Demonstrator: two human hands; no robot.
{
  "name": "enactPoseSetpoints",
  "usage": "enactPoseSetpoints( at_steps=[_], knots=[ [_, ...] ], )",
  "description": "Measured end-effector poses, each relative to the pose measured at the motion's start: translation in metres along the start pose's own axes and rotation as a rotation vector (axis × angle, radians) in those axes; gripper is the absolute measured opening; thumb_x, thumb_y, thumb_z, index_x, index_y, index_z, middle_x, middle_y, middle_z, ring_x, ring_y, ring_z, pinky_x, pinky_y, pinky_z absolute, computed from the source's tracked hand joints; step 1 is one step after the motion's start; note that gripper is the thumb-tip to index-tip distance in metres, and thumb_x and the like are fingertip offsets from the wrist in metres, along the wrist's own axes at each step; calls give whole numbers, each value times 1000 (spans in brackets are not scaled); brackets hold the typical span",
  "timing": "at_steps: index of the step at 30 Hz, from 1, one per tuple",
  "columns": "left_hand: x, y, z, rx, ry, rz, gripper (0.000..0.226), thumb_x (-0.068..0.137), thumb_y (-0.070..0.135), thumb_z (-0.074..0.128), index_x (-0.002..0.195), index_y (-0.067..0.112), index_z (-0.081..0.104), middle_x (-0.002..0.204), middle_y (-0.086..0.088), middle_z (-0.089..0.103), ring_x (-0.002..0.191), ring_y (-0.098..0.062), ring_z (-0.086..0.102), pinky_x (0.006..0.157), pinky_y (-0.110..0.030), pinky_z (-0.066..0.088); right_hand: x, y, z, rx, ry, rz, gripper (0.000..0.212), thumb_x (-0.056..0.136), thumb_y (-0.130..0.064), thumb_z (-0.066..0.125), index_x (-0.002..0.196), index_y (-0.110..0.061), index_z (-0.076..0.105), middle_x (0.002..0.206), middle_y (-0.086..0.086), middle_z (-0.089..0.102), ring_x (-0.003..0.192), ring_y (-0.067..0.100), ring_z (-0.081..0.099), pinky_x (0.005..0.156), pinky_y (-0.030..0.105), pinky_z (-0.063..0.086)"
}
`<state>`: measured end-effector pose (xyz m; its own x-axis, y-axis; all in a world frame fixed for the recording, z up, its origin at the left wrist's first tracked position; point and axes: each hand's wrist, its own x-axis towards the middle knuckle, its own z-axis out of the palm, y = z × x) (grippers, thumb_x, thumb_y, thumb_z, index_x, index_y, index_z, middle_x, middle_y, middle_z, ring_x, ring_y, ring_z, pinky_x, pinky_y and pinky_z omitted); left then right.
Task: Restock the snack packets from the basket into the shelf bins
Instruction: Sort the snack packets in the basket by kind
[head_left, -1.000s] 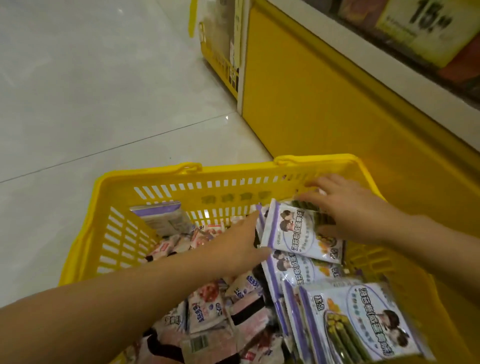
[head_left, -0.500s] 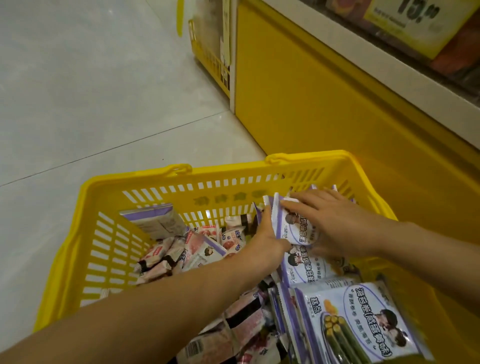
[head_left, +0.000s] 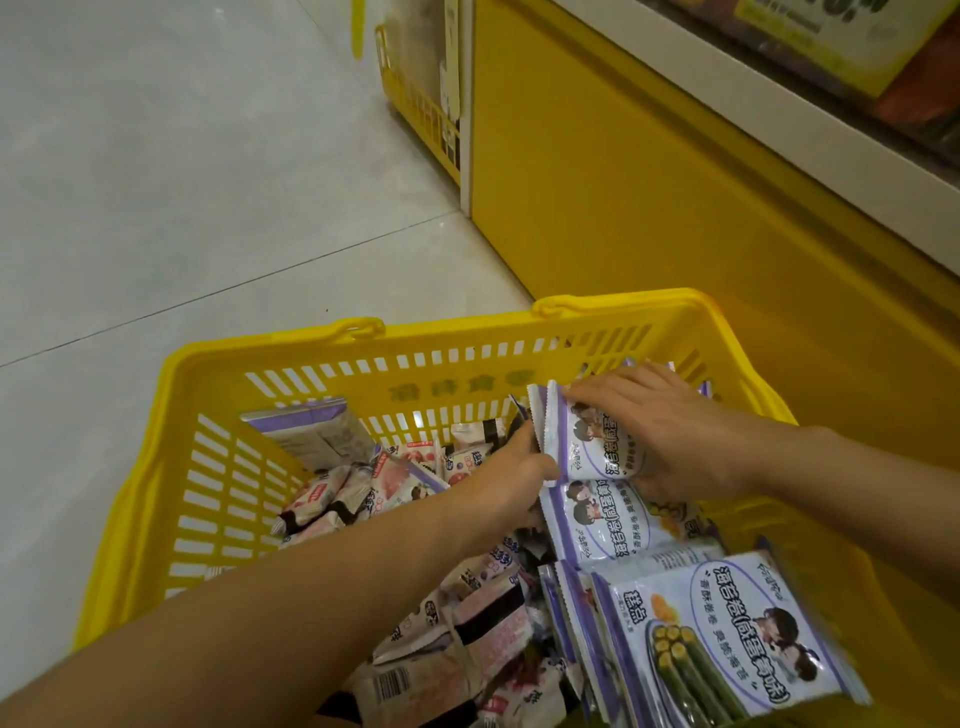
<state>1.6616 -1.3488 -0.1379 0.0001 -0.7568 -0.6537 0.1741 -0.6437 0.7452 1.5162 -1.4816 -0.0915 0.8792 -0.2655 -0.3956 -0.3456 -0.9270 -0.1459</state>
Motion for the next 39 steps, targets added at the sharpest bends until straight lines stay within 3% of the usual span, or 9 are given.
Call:
enactPoseSetpoints(
  at_steps=[4,8,11,15,20,26,31,35,39],
  knots=[
    [-5,0,-8,120,24,-3,66,93,17,56,145,41,24,106,24,54,108,-20,62,94,-47,51,-4,-4,-11,28,-27,28,112,73,-33,72,146,-45,-13,146,-14,16,130,9,12,114,40,13],
    [-11,-4,-18,216,42,47,58,96,22,54,145,36,27,110,24,46,81,-1,55,68,-23,50,-12,-19,-21,33,-247,23,103,73,-23,70,142,-53,-1,136,-14,24,120,14,25,99,33,35],
    [-17,-5,-19,248,19,35,47,98,17,50,139,36,34,119,16,44,81,3,52,70,-22,49,-9,-31,-22,-62,-370,13,75,81,-31,69,141,-47,27,141,-6,30,126,18,29,102,39,38],
    [-31,-3,-21,433,-64,49,50,101,18,44,147,29,27,146,5,38,115,-17,52,95,-37,47,3,-44,-43,-29,-191,14,40,89,-41,62,128,-39,53,137,-5,42,127,18,39,101,37,41],
    [-73,3,-63,958,58,269,43,100,24,44,140,39,38,142,11,46,119,-8,51,98,-29,43,28,-74,-48,78,-106,-29,41,91,-39,59,130,-33,51,125,-5,53,108,17,53,88,36,46],
    [-137,5,-137,1545,416,612,38,83,16,67,120,25,63,118,2,67,101,-23,66,84,-36,53,92,-125,-18,353,101,-54,64,91,-35,61,147,-26,31,149,-1,36,135,18,35,109,34,32],
    [-161,-9,-166,1567,616,643,22,82,15,64,102,19,71,98,0,72,84,-23,71,93,-51,47,137,-169,7,533,220,-10,72,88,-29,65,148,-22,27,150,3,35,136,21,37,110,36,35],
    [-169,-16,-170,1507,616,632,22,84,22,55,100,23,70,96,3,72,83,-20,70,102,-49,40,152,-189,22,499,341,86,57,85,-33,68,134,-26,39,129,0,48,111,21,53,87,42,52],
    [-171,-18,-167,1495,621,655,18,84,16,67,100,25,70,91,5,71,80,-18,70,106,-49,34,156,-194,23,400,425,144,31,88,-33,64,112,-27,46,112,-1,51,93,22,54,71,40,51]
  ],
)
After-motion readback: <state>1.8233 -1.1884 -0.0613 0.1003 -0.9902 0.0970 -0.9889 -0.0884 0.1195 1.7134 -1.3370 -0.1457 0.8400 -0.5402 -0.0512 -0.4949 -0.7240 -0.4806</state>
